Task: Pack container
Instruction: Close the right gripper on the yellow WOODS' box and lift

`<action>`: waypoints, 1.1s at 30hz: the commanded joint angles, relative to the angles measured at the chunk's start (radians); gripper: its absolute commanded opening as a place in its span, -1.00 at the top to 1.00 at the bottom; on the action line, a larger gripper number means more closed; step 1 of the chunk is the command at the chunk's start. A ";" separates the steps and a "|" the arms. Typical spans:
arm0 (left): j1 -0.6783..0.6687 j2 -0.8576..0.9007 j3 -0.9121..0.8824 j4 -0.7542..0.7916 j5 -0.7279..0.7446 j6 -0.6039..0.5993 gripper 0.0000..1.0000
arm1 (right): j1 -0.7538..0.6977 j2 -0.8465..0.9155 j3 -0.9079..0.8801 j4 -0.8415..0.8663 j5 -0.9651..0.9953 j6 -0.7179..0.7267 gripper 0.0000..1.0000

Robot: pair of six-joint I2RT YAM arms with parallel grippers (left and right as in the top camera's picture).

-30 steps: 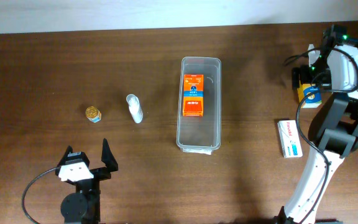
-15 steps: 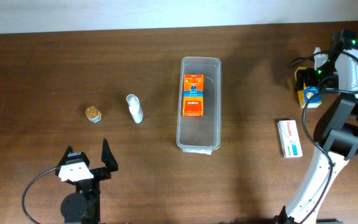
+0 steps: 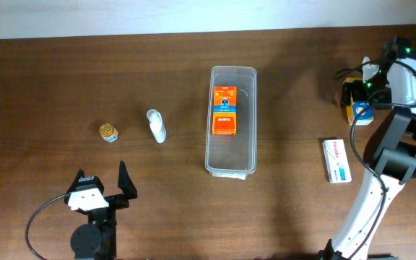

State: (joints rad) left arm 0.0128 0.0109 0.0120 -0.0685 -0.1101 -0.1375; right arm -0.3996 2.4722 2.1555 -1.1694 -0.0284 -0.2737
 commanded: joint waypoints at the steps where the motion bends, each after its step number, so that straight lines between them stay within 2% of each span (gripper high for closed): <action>1: 0.003 -0.006 -0.003 -0.001 -0.011 0.016 -0.99 | 0.001 0.020 -0.008 0.000 -0.013 -0.010 -1.00; 9: 0.003 -0.006 -0.003 -0.001 -0.011 0.016 -0.99 | 0.001 0.022 -0.008 0.000 -0.013 -0.010 -0.85; 14: 0.003 -0.006 -0.003 -0.001 -0.011 0.016 -0.99 | 0.001 0.022 -0.008 0.000 -0.013 -0.006 -0.53; 17: 0.003 -0.006 -0.003 -0.001 -0.011 0.016 -0.99 | 0.001 0.022 -0.008 0.000 -0.013 -0.006 -0.41; 19: 0.003 -0.006 -0.003 -0.001 -0.011 0.016 -0.99 | 0.001 0.022 -0.008 0.001 -0.013 -0.006 -0.20; 20: 0.003 -0.006 -0.003 -0.001 -0.011 0.016 -0.99 | 0.001 0.022 -0.008 0.001 -0.013 -0.006 -0.16; 26: 0.003 -0.006 -0.003 -0.001 -0.011 0.016 -0.99 | 0.001 0.019 0.011 -0.001 -0.013 0.029 -0.16; 29: 0.003 -0.006 -0.003 -0.001 -0.011 0.016 -0.99 | 0.002 0.012 0.044 -0.009 -0.017 0.047 -0.02; 33: 0.003 -0.006 -0.003 -0.001 -0.011 0.016 -0.99 | 0.011 0.003 0.107 -0.055 -0.017 0.055 -0.01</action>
State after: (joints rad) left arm 0.0128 0.0109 0.0120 -0.0685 -0.1101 -0.1375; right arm -0.3985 2.4809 2.1906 -1.2007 -0.0322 -0.2382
